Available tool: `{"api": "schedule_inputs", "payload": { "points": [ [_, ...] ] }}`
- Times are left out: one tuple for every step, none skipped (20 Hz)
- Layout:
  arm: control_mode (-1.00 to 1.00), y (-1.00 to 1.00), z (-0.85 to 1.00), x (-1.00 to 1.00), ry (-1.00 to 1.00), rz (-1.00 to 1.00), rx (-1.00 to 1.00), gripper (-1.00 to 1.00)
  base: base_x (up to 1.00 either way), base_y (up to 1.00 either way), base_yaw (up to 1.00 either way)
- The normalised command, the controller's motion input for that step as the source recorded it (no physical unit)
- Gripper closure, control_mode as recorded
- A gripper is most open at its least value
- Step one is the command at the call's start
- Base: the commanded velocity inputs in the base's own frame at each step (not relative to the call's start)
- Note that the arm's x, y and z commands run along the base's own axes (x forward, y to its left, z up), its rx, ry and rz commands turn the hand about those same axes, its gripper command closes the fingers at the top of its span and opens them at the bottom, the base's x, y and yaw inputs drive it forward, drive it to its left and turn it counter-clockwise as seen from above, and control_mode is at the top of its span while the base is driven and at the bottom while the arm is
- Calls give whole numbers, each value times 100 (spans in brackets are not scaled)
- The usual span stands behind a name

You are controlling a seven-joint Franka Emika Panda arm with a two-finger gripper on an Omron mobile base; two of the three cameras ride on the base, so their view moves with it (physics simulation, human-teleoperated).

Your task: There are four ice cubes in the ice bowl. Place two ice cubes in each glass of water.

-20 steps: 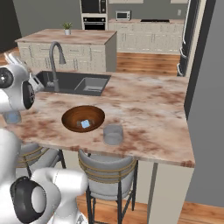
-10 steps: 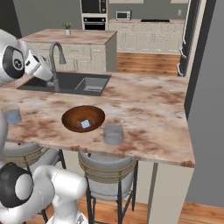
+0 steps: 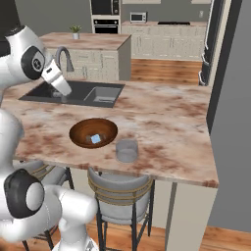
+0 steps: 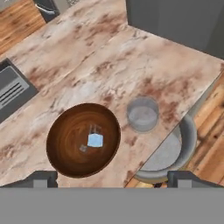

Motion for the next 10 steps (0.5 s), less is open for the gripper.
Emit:
{"api": "schedule_inputs", "payload": {
  "points": [
    [-100,-38,-69,1,0,28,13,-100,0,0,0],
    [-100,-23,-59,19,1,32,4,-100,0,0,0],
    [-100,-20,-56,31,0,36,5,-100,0,0,0],
    [-100,-16,-53,34,0,37,5,-100,0,0,0],
    [-100,0,-46,58,6,30,3,-100,0,0,0],
    [-100,0,-30,76,11,22,0,-100,0,0,0],
    [-100,9,-19,90,17,17,0,-100,0,0,0],
    [-100,4,-19,84,17,14,0,-100,0,0,0],
    [-100,6,-29,85,26,11,0,-100,0,0,0],
    [-100,7,-36,93,36,9,-1,-100,0,0,0]
  ]
}}
